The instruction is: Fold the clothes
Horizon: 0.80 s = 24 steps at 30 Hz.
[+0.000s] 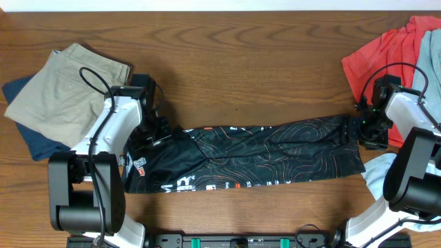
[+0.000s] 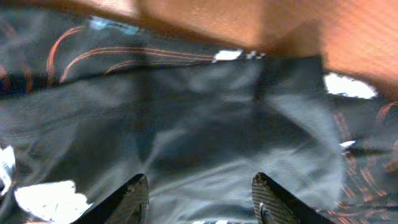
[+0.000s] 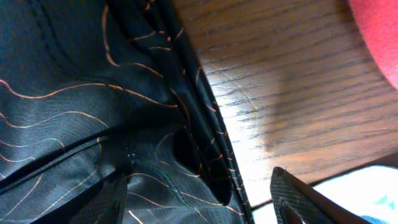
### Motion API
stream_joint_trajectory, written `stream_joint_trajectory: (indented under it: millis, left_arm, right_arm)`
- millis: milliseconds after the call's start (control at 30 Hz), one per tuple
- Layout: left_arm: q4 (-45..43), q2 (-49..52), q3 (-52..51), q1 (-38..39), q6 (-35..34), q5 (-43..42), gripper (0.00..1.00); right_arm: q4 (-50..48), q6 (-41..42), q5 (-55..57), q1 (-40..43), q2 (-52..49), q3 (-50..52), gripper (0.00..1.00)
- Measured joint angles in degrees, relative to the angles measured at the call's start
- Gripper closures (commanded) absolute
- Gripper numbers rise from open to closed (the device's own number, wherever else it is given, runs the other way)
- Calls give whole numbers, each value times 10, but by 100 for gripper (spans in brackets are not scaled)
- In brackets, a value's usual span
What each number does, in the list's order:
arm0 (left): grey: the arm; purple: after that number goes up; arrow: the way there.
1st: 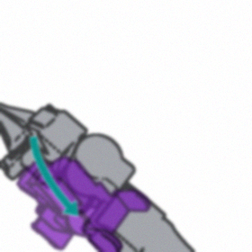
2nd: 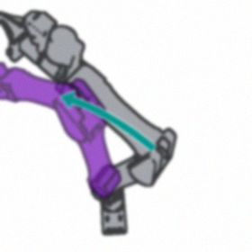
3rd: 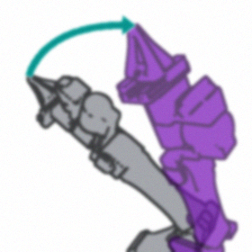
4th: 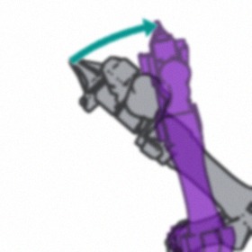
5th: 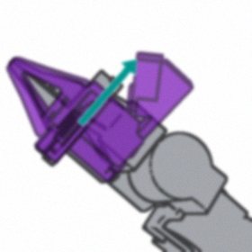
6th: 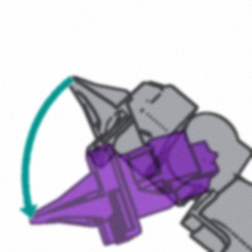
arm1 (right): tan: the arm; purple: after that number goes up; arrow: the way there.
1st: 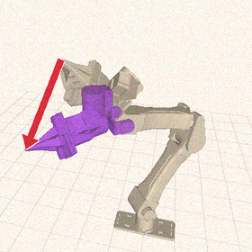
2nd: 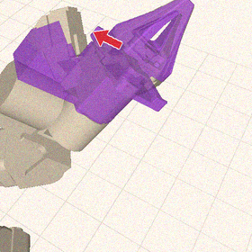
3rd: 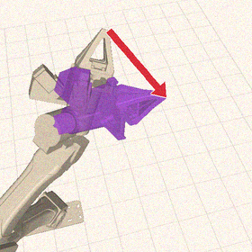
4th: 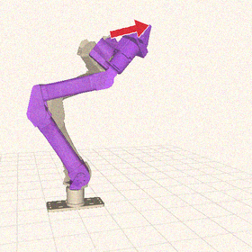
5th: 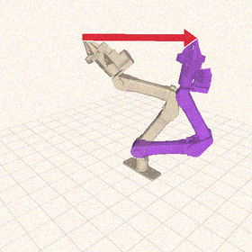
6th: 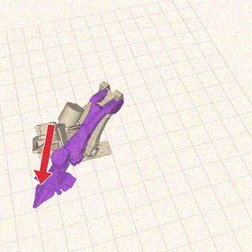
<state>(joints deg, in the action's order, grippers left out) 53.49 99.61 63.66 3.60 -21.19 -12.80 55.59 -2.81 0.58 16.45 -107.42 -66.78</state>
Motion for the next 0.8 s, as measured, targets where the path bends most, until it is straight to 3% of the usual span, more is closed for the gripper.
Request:
stream_joint_trajectory:
  millis: [533,800]
  left_arm:
    - [-103,0,0,75,-48,-23,43]
    - [-104,19,0,86,-90,-11,44]
  right_arm:
    - [0,-4,-9,0,0,0,28]
    - [1,-4,-9,0,0,0,28]
